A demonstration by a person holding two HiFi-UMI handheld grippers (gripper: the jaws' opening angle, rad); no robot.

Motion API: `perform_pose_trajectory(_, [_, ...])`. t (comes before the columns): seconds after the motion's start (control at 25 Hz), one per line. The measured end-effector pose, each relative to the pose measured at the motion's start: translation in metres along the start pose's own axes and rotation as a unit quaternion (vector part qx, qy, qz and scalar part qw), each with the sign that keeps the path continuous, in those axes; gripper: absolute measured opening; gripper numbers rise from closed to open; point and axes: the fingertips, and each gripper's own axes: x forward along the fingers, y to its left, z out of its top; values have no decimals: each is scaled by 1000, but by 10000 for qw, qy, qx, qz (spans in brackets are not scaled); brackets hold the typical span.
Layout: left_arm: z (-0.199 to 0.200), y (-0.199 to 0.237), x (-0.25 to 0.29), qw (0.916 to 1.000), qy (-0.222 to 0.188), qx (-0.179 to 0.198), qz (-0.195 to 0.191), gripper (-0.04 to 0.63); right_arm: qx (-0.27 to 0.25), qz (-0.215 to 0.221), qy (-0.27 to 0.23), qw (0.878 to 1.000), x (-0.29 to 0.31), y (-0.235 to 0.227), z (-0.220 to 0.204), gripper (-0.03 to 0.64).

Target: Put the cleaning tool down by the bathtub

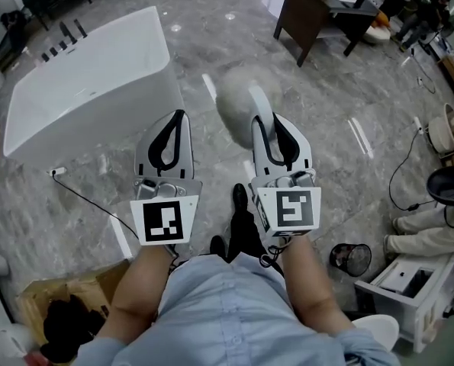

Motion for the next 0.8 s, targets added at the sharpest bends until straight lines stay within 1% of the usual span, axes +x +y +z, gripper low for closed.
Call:
perform_pose_trajectory(0.12, [-16,4,33,9999,128,31,70,15,77,38,23,10000,31,-23,-12,101])
perform_pose_trajectory(0.4, [-52,11,124,9995,247,106,181,15,141,238,46,9996,122,-66,-31,101])
perform_pose_trajectory(0.6, [-54,16,201,9989,233,179,366,15,214,360,14,9991,184,-115,-28,101])
perform_pose_trajectory(0.68, [-52,18,227,9986,230,208,432,15,271,358,-1,9990,203,-134,-24,101])
perform_pose_trajectory(0.8, [-47,23,259,9979,206,225,573,15,231,482,-12,9986,228,-154,-22,101])
